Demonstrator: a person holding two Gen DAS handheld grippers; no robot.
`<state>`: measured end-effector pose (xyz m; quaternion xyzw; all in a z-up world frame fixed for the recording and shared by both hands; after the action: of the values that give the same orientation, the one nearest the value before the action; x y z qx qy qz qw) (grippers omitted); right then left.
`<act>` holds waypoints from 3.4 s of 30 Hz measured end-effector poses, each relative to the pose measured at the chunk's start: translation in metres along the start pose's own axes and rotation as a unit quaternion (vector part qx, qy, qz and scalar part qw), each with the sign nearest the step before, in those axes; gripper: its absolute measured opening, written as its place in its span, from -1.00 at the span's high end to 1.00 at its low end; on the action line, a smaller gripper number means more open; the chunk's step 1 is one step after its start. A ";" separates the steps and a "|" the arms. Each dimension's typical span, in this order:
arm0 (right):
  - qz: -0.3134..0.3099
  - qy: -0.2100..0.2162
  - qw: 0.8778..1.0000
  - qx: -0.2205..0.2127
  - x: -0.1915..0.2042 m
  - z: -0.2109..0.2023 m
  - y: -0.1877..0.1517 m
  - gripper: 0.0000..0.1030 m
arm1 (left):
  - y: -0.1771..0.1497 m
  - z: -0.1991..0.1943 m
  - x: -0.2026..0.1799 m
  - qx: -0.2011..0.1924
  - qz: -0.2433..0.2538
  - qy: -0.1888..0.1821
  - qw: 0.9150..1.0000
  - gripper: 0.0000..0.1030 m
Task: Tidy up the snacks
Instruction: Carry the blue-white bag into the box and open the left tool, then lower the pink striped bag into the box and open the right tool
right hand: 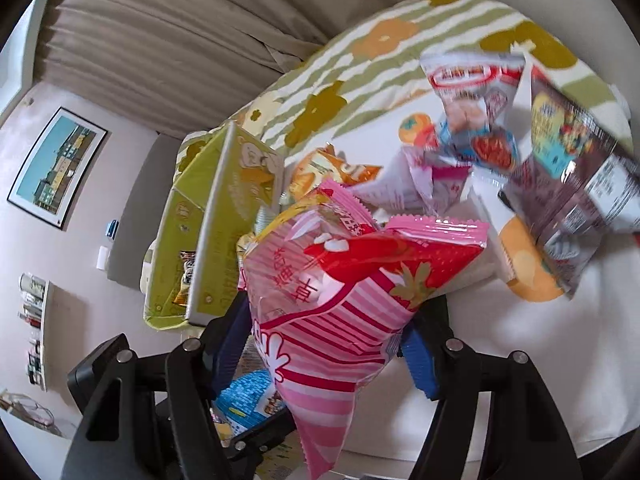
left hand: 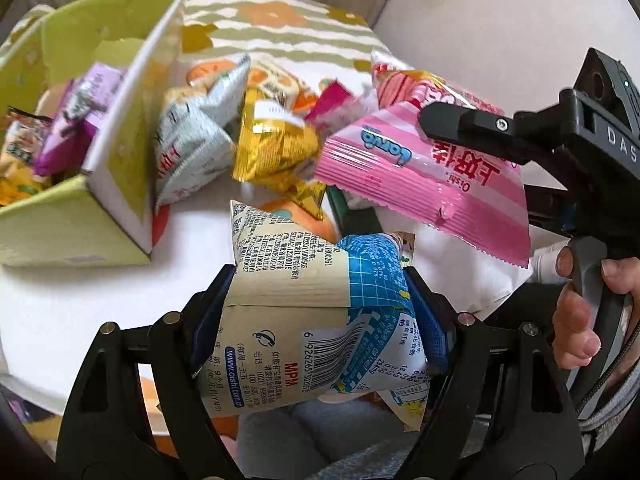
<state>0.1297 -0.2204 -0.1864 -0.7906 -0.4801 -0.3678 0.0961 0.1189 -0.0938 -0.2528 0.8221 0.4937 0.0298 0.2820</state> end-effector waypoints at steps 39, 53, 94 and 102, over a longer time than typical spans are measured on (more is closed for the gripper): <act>-0.168 0.006 0.985 0.029 0.212 0.125 0.046 -0.25 | 0.144 -0.108 0.276 -0.069 -0.084 0.168 0.980 -0.52; -0.153 -0.067 0.985 0.031 0.218 0.191 0.057 -0.25 | 0.179 -0.033 0.331 -0.006 -0.049 0.176 0.983 -0.97; -0.230 -0.071 0.970 0.024 0.225 0.204 0.072 -0.98 | 0.110 -0.059 0.295 0.015 -0.084 0.197 0.977 -0.97; -0.237 -0.053 0.970 0.007 0.242 0.165 0.052 -0.98 | 0.107 -0.096 0.274 -0.013 -0.079 0.201 0.976 -0.97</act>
<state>0.3190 0.0026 -0.1302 -0.6721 -0.6606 -0.3342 -0.0140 0.3126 0.1370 -0.1821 0.7539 0.6036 0.1780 0.1890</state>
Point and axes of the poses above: each gripper's, at about its wrist camera, not at the fingertips, and z roughly the way its jaws point, x to its left, y to its top, the point moved 6 cm from there along z, roughly the way its jaws point, and after that the axes turned 12 degrees about z, right-handed, at the moved point
